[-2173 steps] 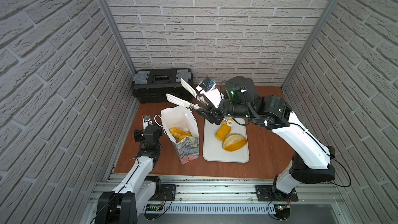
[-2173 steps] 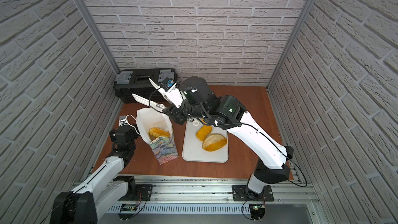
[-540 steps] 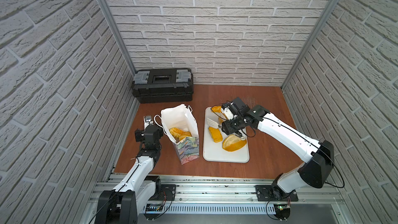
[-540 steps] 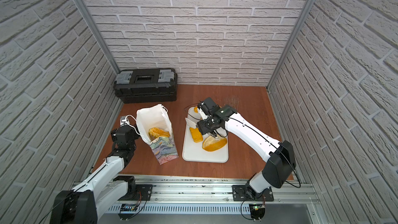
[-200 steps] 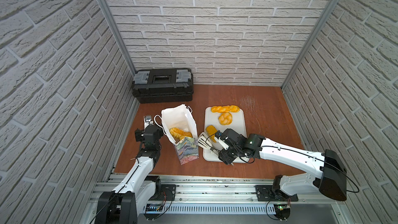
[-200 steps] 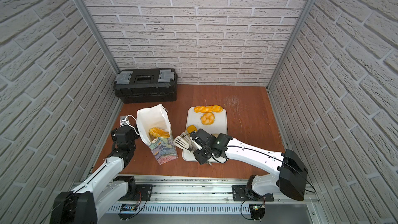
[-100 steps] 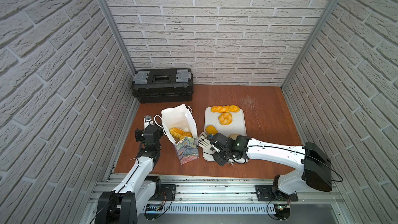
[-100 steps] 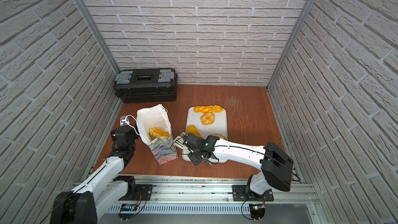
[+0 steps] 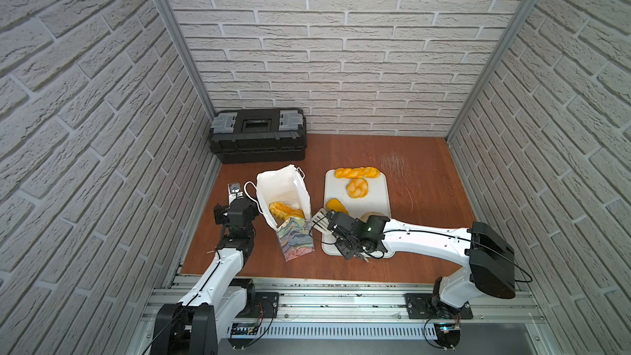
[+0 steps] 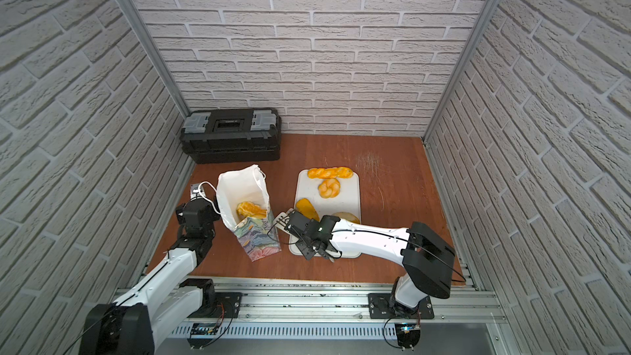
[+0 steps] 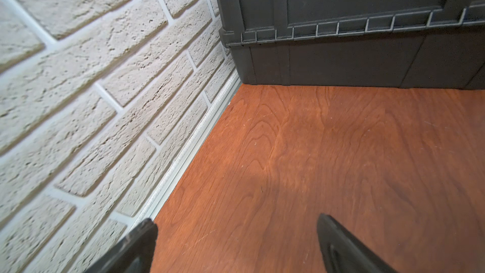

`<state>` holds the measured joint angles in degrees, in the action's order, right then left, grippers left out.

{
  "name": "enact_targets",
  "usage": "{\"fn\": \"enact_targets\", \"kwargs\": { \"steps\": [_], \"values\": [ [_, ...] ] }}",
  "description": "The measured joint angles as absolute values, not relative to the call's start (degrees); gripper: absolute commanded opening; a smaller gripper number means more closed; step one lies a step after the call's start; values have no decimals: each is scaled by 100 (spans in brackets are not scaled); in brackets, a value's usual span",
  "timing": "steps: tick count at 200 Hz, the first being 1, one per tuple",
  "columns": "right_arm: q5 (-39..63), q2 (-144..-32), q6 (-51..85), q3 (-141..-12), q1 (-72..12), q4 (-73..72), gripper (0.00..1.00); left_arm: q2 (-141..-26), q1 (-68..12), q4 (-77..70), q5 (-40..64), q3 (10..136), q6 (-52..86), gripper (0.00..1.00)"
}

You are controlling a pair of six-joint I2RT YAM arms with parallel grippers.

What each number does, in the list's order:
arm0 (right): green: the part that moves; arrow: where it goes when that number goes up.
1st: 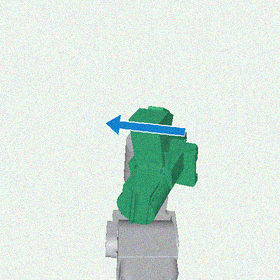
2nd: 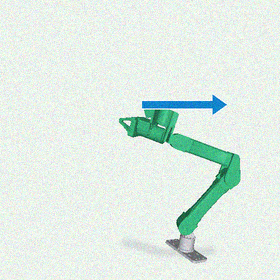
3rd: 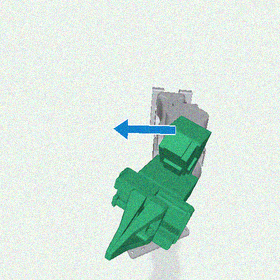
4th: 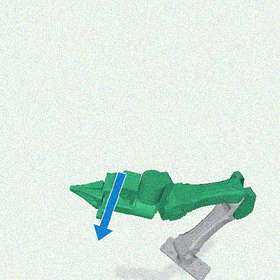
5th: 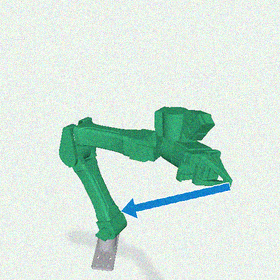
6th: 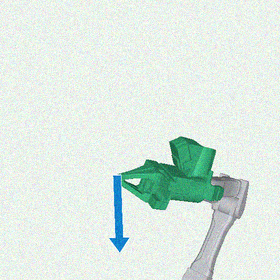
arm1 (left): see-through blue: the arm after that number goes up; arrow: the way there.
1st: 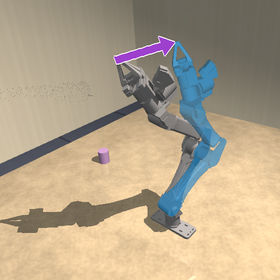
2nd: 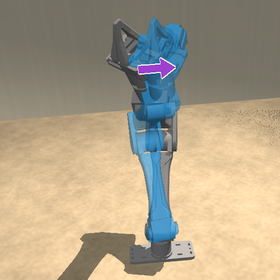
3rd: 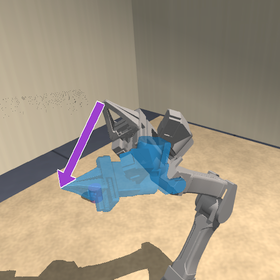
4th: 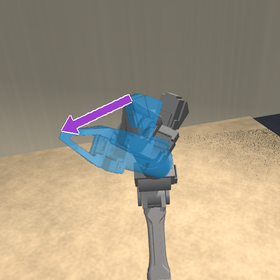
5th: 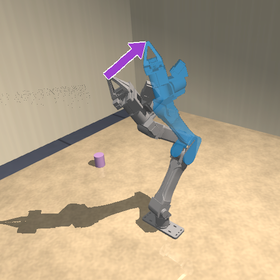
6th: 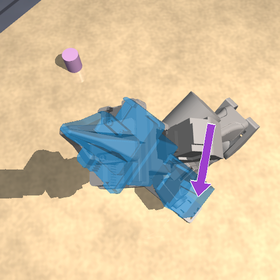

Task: Pack bread into a paper bag
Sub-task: Pick up the clamp from the plate.

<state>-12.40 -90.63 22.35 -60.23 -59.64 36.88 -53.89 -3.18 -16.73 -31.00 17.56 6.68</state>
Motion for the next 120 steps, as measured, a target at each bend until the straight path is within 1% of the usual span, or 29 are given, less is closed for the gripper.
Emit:
{"fn": "enact_targets", "kwargs": {
  "steps": [19,36,82,120],
  "values": [
    [-1402,-9048,2257,-6023,-5964,3697,18,-5391,-318,-1673,-3100,1756,666,98],
    [-1494,-9041,2290,-6020,-5964,3721,11,-5391,-318,-1673,-3098,1756,666,98],
    [-1710,-8764,2314,-6090,-5955,4049,9,-5400,-318,-1673,-3096,1756,668,98],
    [-1817,-8281,2185,-6792,-5907,4438,9,-5450,-318,-1673,-3087,1756,666,98]
  ]
}}
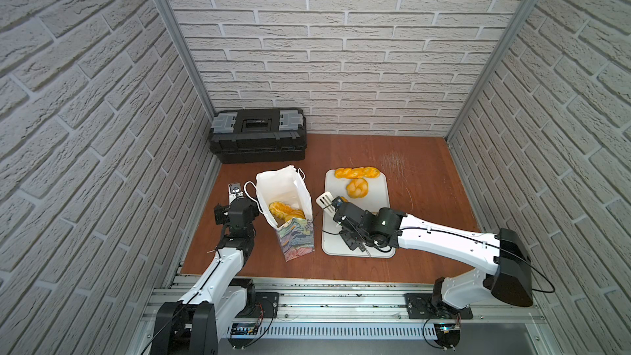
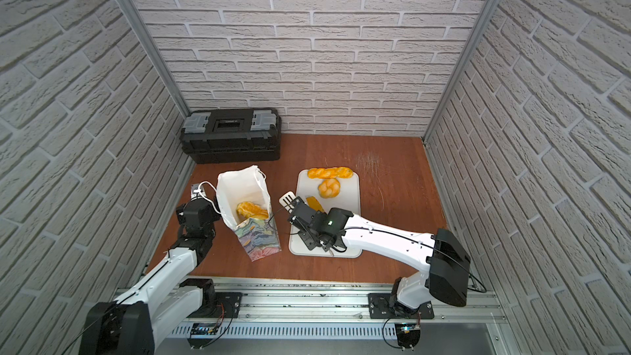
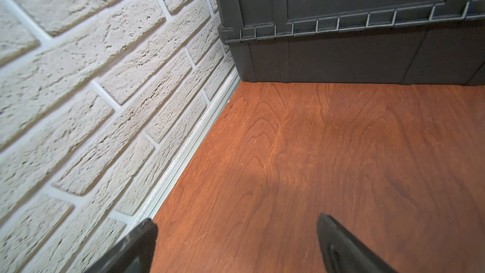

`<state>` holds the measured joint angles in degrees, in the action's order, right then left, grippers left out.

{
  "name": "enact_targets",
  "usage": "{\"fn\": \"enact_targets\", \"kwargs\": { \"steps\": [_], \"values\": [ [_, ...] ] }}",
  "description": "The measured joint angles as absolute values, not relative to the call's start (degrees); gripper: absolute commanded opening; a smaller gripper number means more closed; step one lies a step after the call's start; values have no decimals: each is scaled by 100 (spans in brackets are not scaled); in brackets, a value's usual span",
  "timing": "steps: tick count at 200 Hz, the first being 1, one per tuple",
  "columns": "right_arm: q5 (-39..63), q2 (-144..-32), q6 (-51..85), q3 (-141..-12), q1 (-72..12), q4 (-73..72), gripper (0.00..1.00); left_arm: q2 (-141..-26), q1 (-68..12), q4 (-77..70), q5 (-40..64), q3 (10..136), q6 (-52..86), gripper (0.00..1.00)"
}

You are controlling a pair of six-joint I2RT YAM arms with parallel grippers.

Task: Pack bread into a paper bag
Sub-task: Pick up the clamp from the plate.

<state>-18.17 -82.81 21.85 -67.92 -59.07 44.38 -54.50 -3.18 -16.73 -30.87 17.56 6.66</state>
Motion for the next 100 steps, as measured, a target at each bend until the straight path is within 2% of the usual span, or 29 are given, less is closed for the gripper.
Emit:
{"fn": "enact_targets", "kwargs": {
  "steps": [52,100],
  "values": [
    [-1643,-7166,2169,-6997,-5559,4418,6,-5459,-320,-1678,-3076,1756,668,98],
    [-1472,-6309,2335,-6007,-4401,4403,6,-5524,-329,-1719,-3059,1756,668,98]
  ]
}}
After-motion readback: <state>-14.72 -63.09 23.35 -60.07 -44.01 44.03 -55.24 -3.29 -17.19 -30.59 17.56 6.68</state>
